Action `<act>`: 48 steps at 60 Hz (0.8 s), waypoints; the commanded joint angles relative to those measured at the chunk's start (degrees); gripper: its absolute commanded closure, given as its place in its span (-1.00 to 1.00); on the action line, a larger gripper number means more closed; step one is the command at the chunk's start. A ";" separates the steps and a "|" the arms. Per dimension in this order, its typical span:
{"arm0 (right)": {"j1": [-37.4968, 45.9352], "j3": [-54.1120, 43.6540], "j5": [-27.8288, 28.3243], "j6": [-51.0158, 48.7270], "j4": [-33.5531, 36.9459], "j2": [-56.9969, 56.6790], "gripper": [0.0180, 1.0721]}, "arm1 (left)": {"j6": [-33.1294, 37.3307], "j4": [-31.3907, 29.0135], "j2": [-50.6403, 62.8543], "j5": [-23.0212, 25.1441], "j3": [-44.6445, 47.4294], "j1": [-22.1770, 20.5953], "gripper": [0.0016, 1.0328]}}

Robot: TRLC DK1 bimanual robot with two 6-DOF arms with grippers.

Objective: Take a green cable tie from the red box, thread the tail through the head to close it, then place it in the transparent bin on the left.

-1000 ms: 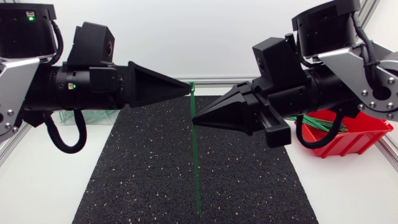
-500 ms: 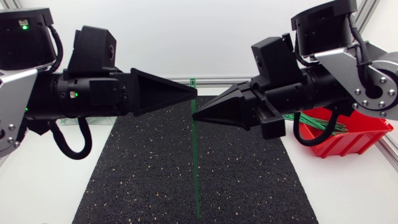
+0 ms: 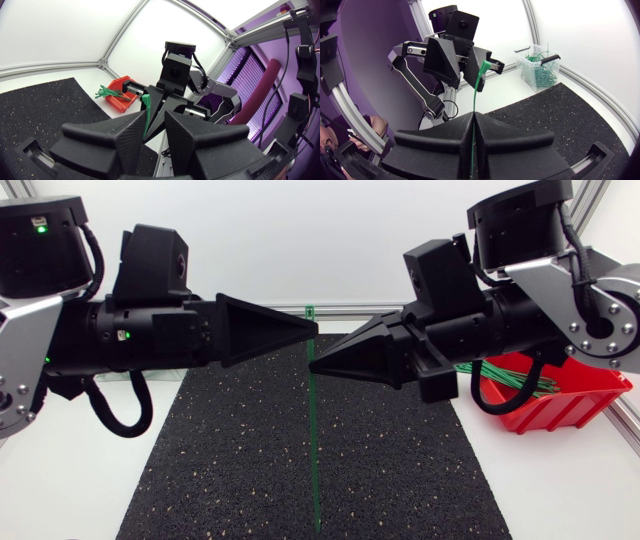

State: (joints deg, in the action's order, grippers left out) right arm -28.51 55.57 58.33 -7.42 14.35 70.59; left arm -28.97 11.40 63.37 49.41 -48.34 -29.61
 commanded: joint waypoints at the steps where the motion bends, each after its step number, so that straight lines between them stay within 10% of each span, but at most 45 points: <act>1: 0.48 0.06 0.39 1.36 -0.64 0.34 0.89 | -1.44 1.17 0.52 -0.10 1.58 -0.10 0.54; 48: 0.48 -0.29 0.47 1.36 -0.64 -0.01 0.89 | -1.88 2.22 1.49 -1.42 1.58 -0.19 0.89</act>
State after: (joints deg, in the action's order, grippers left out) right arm -28.38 55.57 58.50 -7.40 14.35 70.57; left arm -28.97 12.56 64.55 47.92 -47.88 -29.71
